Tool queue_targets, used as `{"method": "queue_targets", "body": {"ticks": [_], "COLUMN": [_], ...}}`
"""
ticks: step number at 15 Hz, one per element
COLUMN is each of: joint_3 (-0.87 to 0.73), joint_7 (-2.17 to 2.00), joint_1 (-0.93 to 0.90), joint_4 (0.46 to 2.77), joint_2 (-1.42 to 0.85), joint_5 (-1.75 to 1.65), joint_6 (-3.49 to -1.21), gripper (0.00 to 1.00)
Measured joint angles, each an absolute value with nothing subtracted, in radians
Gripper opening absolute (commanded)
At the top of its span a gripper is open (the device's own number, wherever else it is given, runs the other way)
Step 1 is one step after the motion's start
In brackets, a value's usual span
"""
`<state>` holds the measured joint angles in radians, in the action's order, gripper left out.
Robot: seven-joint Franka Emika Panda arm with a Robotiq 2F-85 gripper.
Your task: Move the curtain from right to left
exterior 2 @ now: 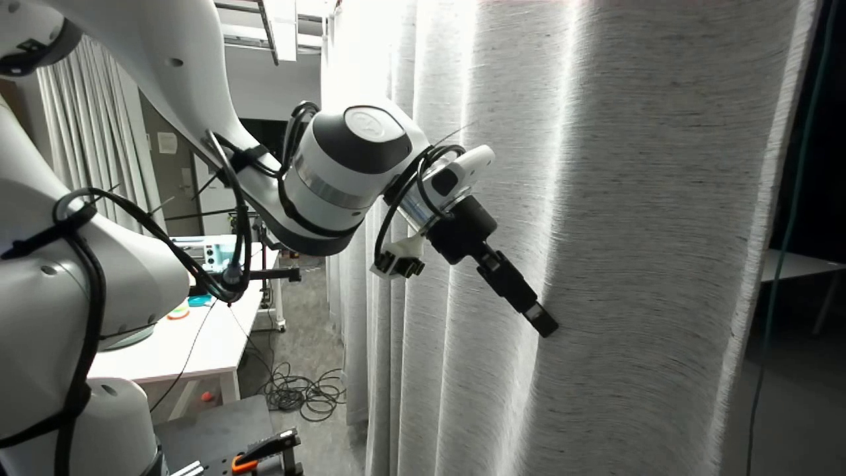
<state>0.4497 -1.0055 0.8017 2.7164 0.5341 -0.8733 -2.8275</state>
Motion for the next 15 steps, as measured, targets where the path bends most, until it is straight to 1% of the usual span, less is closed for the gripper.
{"method": "queue_targets", "body": {"ticks": [1,12,15], "joint_3": [0.464,0.553,0.615], "joint_7": [-1.005,-1.005,-1.002], "joint_1": [0.805,0.859,0.851], "joint_4": [2.714,2.651,2.624], "joint_2": [0.521,0.428,0.403], "joint_5": [-0.875,-0.915,-0.918], "joint_6": [-2.828,-2.828,-2.835], "gripper": [0.0,0.0,0.0]}}
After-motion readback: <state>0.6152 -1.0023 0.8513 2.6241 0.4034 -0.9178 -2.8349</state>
